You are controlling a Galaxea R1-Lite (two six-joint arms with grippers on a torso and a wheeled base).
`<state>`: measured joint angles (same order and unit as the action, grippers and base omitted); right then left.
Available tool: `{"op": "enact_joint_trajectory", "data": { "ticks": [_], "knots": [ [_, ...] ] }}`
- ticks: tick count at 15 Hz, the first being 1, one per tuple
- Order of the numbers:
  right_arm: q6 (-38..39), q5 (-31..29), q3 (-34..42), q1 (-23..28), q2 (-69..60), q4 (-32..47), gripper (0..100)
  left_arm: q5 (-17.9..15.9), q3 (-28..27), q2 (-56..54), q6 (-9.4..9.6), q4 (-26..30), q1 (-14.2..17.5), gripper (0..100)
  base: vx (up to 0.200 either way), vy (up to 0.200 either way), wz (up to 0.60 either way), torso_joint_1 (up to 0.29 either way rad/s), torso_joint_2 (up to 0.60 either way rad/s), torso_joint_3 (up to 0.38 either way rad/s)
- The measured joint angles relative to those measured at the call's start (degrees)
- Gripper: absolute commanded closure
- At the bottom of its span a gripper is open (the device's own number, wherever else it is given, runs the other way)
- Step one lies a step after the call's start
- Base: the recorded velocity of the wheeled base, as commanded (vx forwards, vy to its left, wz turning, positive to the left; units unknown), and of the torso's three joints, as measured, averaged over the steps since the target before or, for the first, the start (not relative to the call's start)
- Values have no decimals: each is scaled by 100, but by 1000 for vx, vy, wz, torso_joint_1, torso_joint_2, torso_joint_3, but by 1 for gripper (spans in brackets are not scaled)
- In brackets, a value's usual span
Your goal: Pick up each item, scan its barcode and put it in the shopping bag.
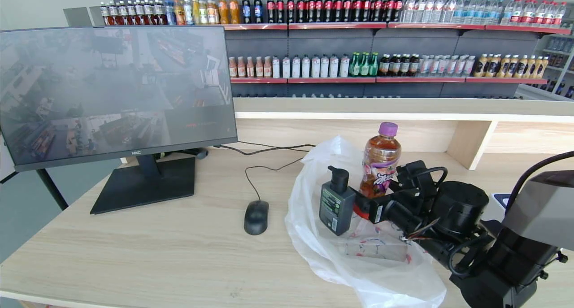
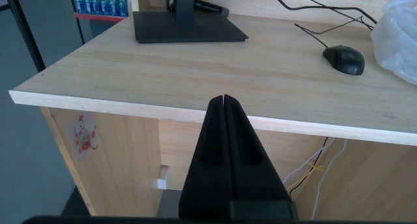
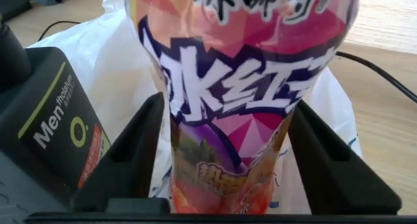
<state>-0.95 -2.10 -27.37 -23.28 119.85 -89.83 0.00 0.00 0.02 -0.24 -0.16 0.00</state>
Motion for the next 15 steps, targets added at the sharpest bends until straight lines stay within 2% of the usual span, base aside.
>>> {"op": "enact_joint_trajectory", "data": {
  "ticks": [10,15],
  "knots": [
    [-96,-1,199,-6,-334,-11,0,0,0,0,0,0,0,100,0,0,0,0,0,0],
    [-82,-1,533,-11,-828,-11,0,0,0,0,0,0,0,100,0,0,0,0,0,0]
  ]
}}
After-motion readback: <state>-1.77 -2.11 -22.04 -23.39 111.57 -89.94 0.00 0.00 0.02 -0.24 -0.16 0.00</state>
